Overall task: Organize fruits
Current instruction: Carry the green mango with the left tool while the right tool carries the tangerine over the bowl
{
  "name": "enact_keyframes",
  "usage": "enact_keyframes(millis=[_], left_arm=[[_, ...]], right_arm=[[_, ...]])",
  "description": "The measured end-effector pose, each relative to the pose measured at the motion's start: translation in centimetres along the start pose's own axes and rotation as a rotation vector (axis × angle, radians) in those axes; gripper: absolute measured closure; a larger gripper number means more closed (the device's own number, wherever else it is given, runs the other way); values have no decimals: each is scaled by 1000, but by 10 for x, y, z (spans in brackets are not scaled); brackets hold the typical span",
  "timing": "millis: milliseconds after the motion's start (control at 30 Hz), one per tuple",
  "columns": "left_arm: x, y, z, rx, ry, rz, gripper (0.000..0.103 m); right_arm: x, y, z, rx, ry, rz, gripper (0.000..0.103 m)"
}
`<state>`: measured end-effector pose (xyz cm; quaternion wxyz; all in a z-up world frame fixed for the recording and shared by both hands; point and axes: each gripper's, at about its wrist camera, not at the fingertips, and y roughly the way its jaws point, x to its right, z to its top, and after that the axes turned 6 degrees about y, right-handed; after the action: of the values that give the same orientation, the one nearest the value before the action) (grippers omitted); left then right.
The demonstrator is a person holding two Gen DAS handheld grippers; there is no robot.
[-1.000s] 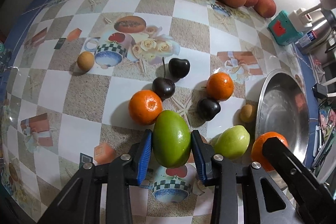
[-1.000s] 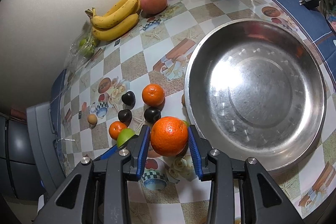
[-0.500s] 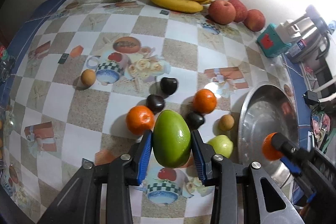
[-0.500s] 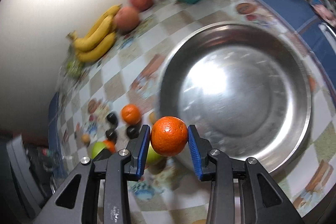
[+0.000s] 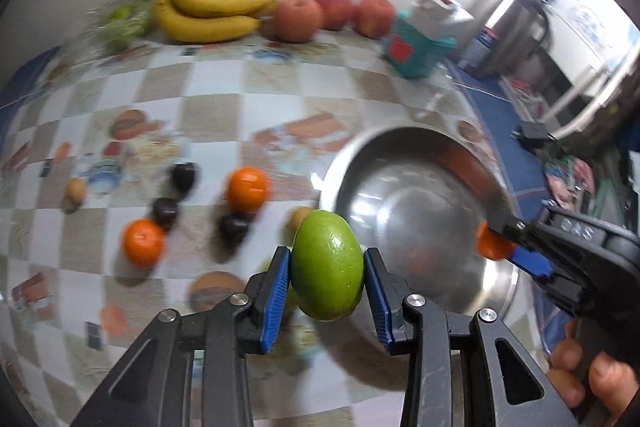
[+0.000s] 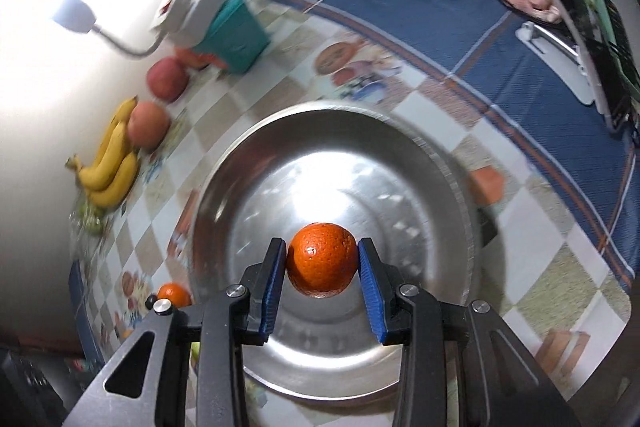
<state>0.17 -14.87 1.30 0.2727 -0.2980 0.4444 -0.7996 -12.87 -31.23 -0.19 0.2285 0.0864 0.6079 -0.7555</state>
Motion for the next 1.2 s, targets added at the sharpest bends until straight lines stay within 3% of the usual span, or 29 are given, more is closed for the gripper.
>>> enact_keyframes(millis=[300, 833, 1200], left_arm=[[33, 23, -2, -16, 75, -52, 63], [46, 52, -7, -65, 140, 2, 63], [48, 44, -4, -41, 156, 6, 62]], right_arm=[[31, 2, 18, 23, 77, -60, 65], [23, 29, 8, -49, 32, -100, 64], [23, 27, 8, -45, 37, -104, 64]])
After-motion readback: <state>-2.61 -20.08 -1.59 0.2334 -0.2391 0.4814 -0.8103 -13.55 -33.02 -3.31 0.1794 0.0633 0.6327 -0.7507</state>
